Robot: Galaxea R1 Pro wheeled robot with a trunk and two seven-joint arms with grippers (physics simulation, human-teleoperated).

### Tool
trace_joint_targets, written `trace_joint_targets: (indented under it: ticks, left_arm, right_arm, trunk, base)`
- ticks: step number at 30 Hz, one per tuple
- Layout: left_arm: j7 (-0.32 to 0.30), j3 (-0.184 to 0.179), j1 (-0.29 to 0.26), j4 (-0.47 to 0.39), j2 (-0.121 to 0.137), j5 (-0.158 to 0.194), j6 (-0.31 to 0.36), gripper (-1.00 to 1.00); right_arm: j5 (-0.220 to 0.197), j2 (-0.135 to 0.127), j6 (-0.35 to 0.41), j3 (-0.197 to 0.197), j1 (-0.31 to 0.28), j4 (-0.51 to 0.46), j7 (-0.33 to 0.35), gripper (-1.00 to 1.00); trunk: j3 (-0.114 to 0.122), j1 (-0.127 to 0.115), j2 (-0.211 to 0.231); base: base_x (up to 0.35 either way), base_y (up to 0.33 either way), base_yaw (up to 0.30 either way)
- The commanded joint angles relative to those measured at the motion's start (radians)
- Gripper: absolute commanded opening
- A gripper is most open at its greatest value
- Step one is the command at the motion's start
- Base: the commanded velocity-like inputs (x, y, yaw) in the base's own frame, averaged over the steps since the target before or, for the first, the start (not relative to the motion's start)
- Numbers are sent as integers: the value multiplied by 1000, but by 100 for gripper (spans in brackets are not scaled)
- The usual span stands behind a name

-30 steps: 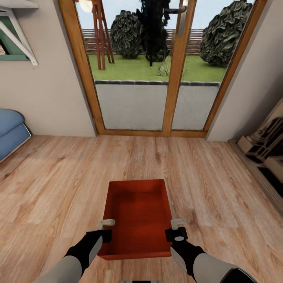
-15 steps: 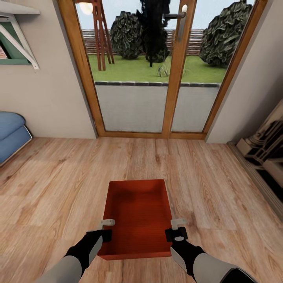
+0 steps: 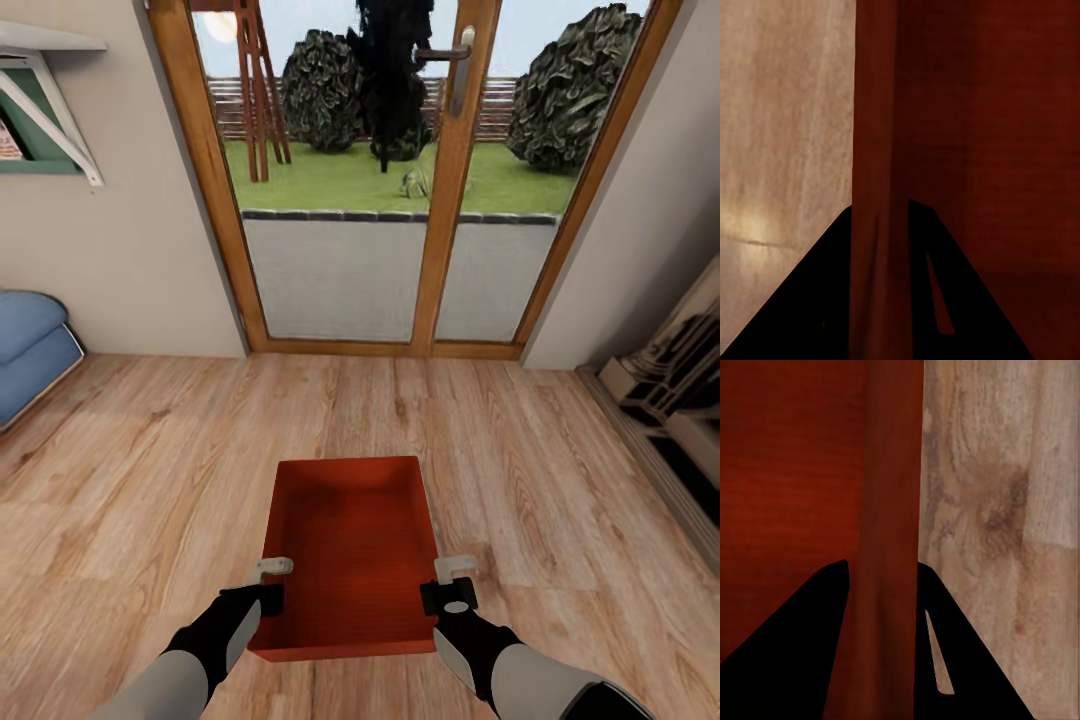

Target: Move the two storage containers from the living room to the garage. In the garage, place one container on the floor and stack the other container on top of it (either order is fine).

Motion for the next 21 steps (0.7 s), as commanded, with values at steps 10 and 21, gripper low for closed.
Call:
trace_joint_targets:
  ticks: [10, 21]
  left_arm:
    - [7, 9, 0, -2, 1, -16, 7, -100]
    - [7, 9, 0, -2, 1, -16, 6, -100]
  right_arm:
    - [-3, -1, -6, -4, 0, 0, -3, -100]
    - [-4, -4, -12, -5, -1, -9, -3, -100]
  trunk:
    - [31, -39, 70]
    - [65, -81, 147]
  base:
    - [0, 0, 0]
    - [0, 0, 0]
